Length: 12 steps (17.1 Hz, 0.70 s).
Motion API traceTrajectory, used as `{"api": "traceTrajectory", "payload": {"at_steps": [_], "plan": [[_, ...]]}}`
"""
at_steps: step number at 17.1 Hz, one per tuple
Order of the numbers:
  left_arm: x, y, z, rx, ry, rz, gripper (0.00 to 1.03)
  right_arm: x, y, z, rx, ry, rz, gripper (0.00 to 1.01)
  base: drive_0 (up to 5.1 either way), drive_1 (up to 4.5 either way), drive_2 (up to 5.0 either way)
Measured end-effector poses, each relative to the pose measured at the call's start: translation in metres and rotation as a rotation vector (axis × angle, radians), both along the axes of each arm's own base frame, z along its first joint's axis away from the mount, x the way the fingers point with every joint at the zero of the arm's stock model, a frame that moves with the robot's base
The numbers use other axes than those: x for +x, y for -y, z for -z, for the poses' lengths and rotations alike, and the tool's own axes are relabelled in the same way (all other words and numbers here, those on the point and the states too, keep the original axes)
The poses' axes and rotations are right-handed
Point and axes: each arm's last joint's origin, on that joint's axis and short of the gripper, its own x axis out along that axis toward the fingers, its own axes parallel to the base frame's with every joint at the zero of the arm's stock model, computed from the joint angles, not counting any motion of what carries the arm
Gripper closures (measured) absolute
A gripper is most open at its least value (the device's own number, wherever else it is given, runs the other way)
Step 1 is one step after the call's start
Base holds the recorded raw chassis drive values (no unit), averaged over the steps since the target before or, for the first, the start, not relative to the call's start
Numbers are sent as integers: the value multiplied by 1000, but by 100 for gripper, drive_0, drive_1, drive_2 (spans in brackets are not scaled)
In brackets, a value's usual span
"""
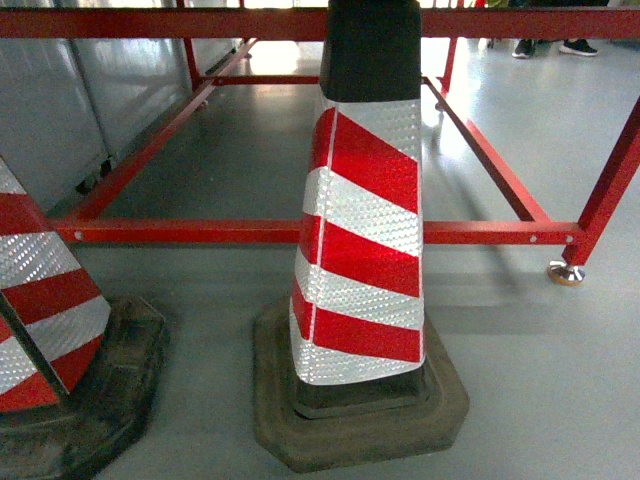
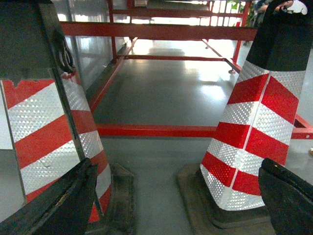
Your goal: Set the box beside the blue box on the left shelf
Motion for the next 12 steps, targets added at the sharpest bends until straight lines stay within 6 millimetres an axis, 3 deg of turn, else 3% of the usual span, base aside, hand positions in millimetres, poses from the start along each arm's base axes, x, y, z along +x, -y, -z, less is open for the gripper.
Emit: {"api": "traceTrajectory", "payload": {"at_steps": [12], "plan": [[0,0,0,0,0,0,5,0,0,0,0,0,0,3,0,0,0]]}}
